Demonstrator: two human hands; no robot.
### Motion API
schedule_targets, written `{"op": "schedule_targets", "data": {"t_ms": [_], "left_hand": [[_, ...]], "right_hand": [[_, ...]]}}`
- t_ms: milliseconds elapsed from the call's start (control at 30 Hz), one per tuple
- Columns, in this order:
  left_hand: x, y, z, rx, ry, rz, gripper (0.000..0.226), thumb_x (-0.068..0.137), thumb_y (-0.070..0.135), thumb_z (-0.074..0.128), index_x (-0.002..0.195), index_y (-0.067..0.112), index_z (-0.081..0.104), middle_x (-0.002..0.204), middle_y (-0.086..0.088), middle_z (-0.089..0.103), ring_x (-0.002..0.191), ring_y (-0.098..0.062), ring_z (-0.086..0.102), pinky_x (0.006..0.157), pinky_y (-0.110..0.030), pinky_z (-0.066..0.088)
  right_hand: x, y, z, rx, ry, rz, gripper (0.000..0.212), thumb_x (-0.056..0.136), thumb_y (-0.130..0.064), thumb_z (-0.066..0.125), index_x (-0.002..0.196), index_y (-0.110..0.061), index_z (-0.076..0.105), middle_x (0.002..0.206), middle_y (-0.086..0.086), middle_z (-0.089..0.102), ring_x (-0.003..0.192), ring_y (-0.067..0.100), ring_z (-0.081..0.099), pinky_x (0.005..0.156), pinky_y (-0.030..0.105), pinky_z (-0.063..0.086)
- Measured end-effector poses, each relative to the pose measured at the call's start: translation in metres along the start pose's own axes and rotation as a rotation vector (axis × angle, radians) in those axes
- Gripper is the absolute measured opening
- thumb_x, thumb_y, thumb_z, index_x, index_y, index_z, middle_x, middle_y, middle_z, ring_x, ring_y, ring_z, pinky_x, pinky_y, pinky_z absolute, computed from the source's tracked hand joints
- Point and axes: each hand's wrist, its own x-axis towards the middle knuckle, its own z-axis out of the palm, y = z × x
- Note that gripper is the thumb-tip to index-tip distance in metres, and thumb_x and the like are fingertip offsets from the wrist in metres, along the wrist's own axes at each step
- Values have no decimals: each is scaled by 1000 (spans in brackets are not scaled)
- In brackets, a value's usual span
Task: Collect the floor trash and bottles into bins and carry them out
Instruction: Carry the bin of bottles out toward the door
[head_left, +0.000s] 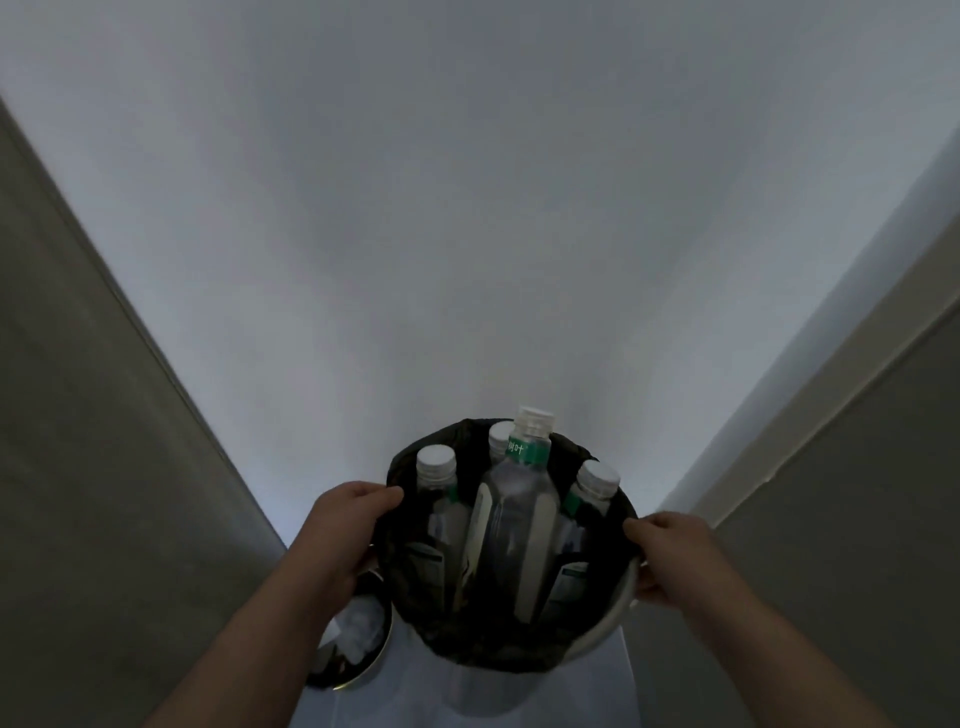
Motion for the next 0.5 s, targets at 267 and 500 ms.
{"op": "schedule_targets", "data": {"t_ms": [267, 500], "left_hand": [[83, -72, 33, 83, 98, -61, 12, 87, 8, 61, 81, 2, 71, 77, -17, 73, 76, -28, 67, 76, -39, 52], [196, -183, 44, 175, 86, -85, 20, 87, 10, 59, 82, -9, 65, 76, -24, 66, 68, -23, 60, 66, -34, 45]], "right_hand": [[123, 44, 28, -169, -131, 91, 22, 90, -15, 53, 77, 3, 57, 74, 20, 56, 64, 30, 58, 57, 37, 55], [237, 123, 101, -432, -144, 19, 23, 91, -17, 47, 75, -1, 54, 72, 18, 58, 63, 30, 56, 56, 30, 44]]}}
